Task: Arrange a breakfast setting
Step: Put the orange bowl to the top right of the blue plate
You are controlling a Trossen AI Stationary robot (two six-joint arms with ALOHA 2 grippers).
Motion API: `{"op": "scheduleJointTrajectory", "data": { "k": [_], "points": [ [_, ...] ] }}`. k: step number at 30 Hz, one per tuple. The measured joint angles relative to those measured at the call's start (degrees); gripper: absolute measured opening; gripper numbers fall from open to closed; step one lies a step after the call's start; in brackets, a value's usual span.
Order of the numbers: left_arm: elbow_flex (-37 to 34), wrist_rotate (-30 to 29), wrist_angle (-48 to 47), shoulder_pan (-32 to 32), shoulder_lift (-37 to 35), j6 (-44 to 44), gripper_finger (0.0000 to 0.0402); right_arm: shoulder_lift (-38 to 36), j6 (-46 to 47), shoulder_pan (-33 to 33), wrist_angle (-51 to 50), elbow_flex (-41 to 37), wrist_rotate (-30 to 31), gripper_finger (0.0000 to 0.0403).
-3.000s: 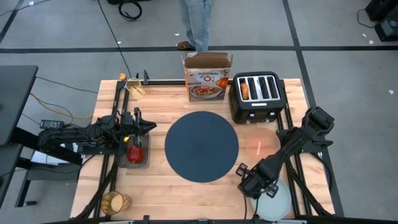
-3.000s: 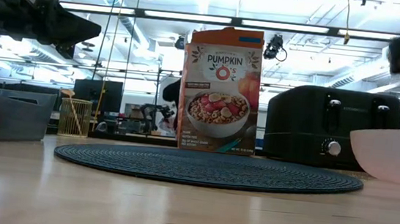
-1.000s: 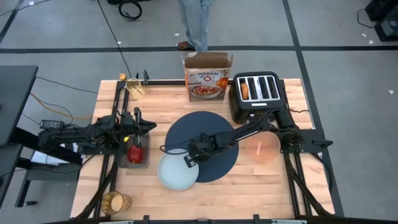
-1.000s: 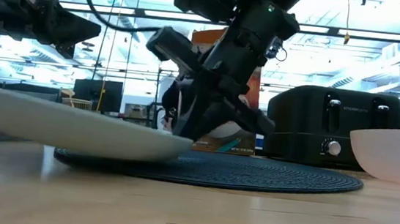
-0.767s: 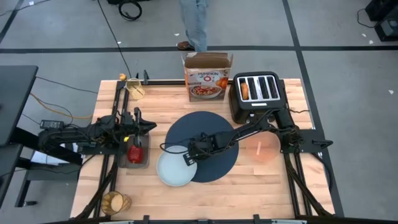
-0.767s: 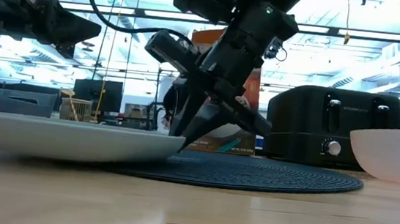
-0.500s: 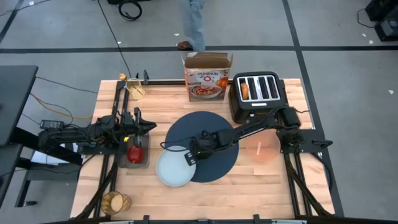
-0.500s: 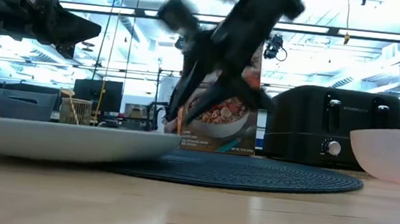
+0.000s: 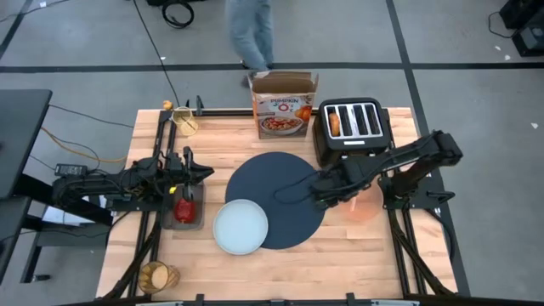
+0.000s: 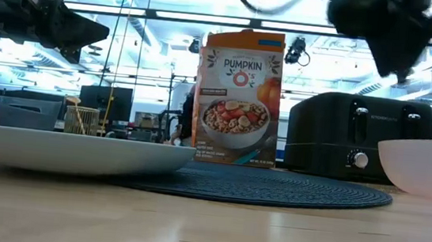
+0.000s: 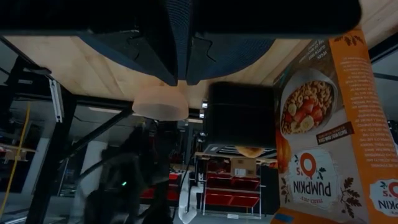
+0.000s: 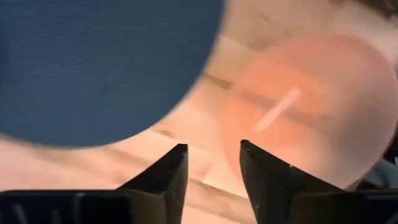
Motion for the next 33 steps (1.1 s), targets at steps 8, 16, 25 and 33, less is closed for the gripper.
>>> {"op": "scheduleJointTrajectory", "data": {
  "k": [8,16,25,33],
  "points": [
    [0.0,0.0,0.0,0.0,0.0,0.0,0.0041,-4.1,3.2,-2.3,22.2,-20.5,-4.1,0.02],
    [0.0,0.0,0.0,0.0,0.0,0.0,0.0041,1.7,-2.5,-2.3,22.7,-22.8,-4.3,0.0172],
    [0.0,0.0,0.0,0.0,0.0,0.0,0.0041,1.4,-6.2,0.4,18.2,-16.9,-6.0,0.0014],
    [0.0,0.0,0.0,0.0,0.0,0.0,0.0041,3.8,-34.2,3.2,15.3,5.5,-7.0,0.001]
  ]
}}
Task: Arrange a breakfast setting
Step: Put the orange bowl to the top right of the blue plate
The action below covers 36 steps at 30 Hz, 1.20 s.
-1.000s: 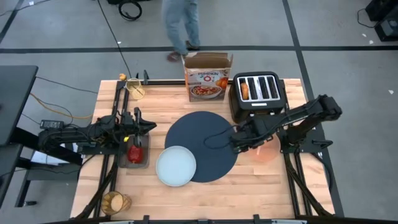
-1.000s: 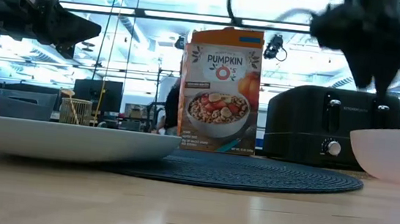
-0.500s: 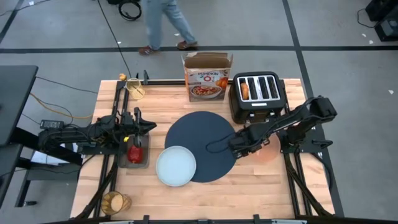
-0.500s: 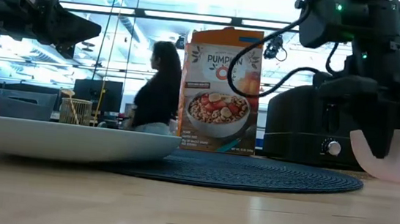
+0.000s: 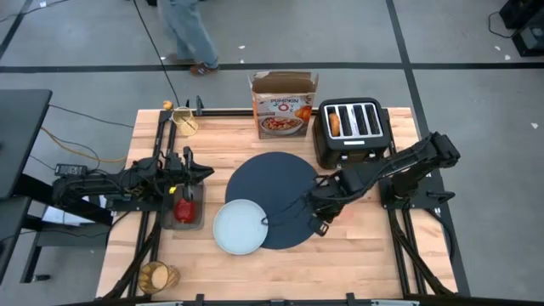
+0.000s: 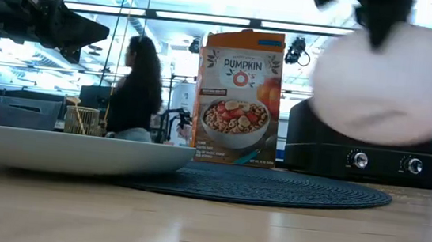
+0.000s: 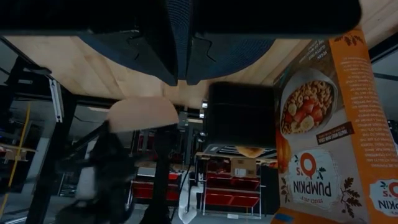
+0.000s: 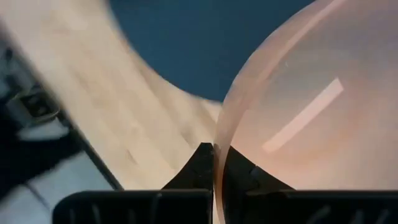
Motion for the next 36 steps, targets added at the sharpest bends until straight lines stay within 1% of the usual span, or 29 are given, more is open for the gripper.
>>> {"op": "scheduleJointTrajectory", "data": {
  "k": [4,7,10,12,14,16,19,24,28,32,36],
  "points": [
    [0.0,0.0,0.0,0.0,0.0,0.0,0.0041,4.5,-29.5,0.2,0.6,6.5,6.6,0.001],
    [0.0,0.0,0.0,0.0,0.0,0.0,0.0041,9.3,-47.9,-0.3,0.1,8.5,9.9,0.001],
    [0.0,0.0,0.0,0.0,0.0,0.0,0.0041,14.2,-62.2,-1.5,0.2,9.8,12.7,0.001],
    [0.0,0.0,0.0,0.0,0.0,0.0,0.0041,17.1,-67.9,-2.4,0.5,10.3,13.5,0.001],
    [0.0,0.0,0.0,0.0,0.0,0.0,0.0041,19.4,-71.1,-3.3,0.5,10.4,14.5,0.001],
    [0.0,0.0,0.0,0.0,0.0,0.0,0.0041,21.0,-72.4,-4.2,0.3,10.4,15.5,0.001],
    [0.0,0.0,0.0,0.0,0.0,0.0,0.0041,22.3,-72.4,-5.9,1.3,10.4,14.3,0.001],
    [0.0,0.0,0.0,0.0,0.0,0.0,0.0041,22.3,-72.9,-7.6,5.1,9.8,11.5,0.001],
    [0.0,0.0,0.0,0.0,0.0,0.0,0.0041,22.3,-72.8,-8.0,5.0,9.7,10.5,0.0011],
    [0.0,0.0,0.0,0.0,0.0,0.0,0.0041,22.3,-74.7,-7.6,5.2,9.7,10.9,0.0011],
    [0.0,0.0,0.0,0.0,0.0,0.0,0.0041,22.3,-75.6,-7.6,5.1,9.7,9.6,0.0012]
  ]
}}
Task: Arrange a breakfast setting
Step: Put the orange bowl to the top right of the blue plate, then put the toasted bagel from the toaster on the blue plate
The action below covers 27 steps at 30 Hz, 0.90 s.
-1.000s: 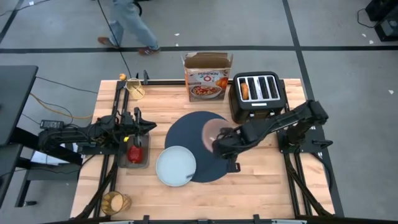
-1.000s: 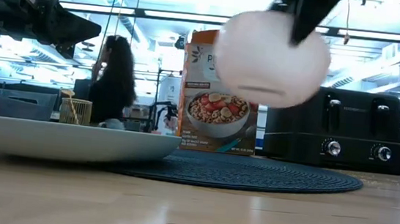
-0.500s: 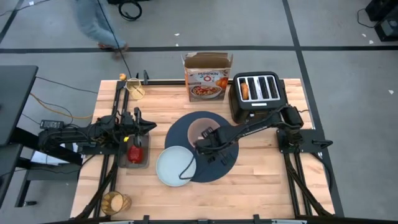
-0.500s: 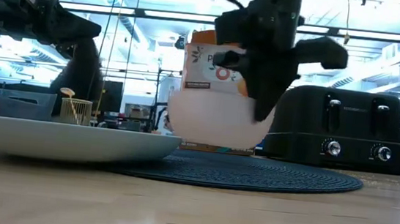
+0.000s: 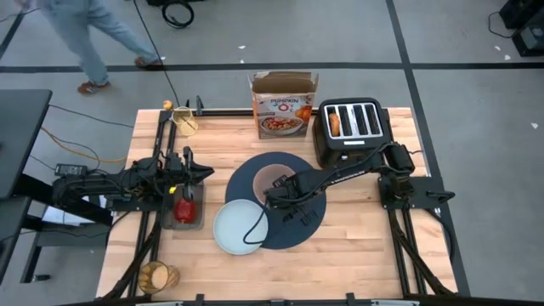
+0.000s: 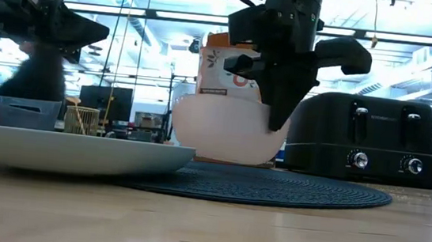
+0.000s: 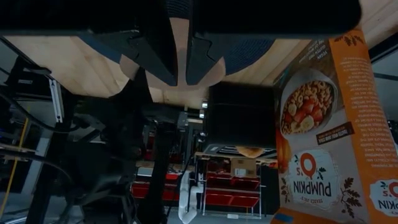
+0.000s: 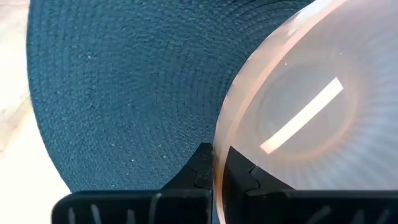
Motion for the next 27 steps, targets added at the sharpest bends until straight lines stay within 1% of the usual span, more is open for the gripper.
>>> {"op": "scheduleJointTrajectory", "data": {
  "k": [3,7,11,15,19,24,27],
  "points": [
    [0.0,0.0,0.0,0.0,0.0,0.0,0.0041,0.0,0.0,-0.1,0.7,0.0,0.6,0.0014],
    [0.0,0.0,0.0,0.0,0.0,0.0,0.0041,-0.1,-0.8,0.0,0.3,-0.4,-1.9,0.0028],
    [0.0,0.0,0.0,0.0,0.0,0.0,0.0041,-0.1,-1.9,0.3,0.4,-2.7,-2.4,0.0042],
    [0.0,0.0,0.0,0.0,0.0,0.0,0.0041,-0.1,0.5,0.6,1.9,-3.6,0.6,0.0053],
    [0.0,0.0,0.0,0.0,0.0,0.0,0.0041,-0.2,0.6,0.5,1.7,-3.6,0.9,0.0071],
    [0.0,0.0,0.0,0.0,0.0,0.0,0.0041,-1.5,0.7,1.2,0.2,-1.4,-1.8,0.0105],
    [0.0,0.0,0.0,0.0,0.0,0.0,0.0041,-2.8,2.1,1.6,-3.1,1.6,-1.9,0.0129]
  ]
}}
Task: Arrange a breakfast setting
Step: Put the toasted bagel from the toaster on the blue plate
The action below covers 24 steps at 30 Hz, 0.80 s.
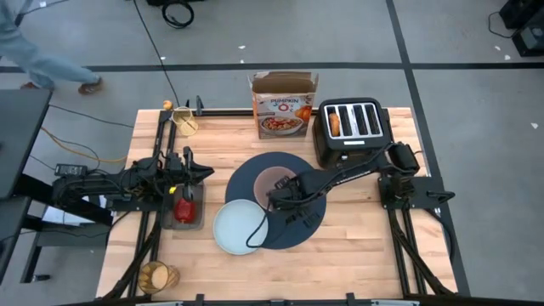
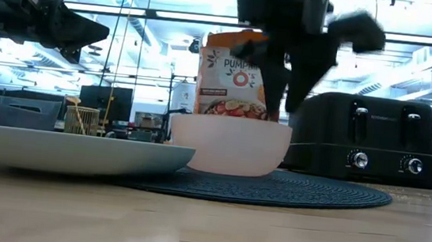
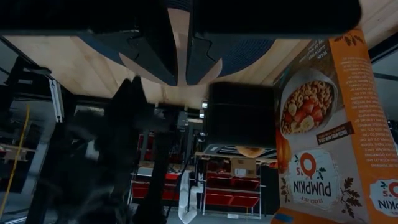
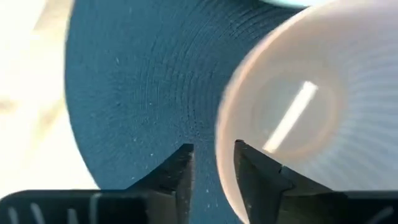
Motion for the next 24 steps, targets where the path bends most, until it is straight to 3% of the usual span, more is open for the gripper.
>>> {"op": "scheduleJointTrajectory", "data": {
  "k": [6,11,13,19,24],
  "points": [
    [0.0,0.0,0.0,0.0,0.0,0.0,0.0041,-7.0,17.7,-1.7,-6.5,9.2,3.7,0.0162],
    [0.0,0.0,0.0,0.0,0.0,0.0,0.0041,-17.9,46.0,-8.4,-11.3,7.4,20.9,0.0186],
    [0.0,0.0,0.0,0.0,0.0,0.0,0.0041,-21.8,56.3,-11.4,-14.2,5.2,25.3,0.0202],
    [0.0,0.0,0.0,0.0,0.0,0.0,0.0041,-28.3,77.6,-22.7,-15.7,-4.0,24.0,0.0276],
    [0.0,0.0,0.0,0.0,0.0,0.0,0.0041,-29.2,77.0,-31.9,-10.0,-10.9,18.3,0.0338]
  ]
}}
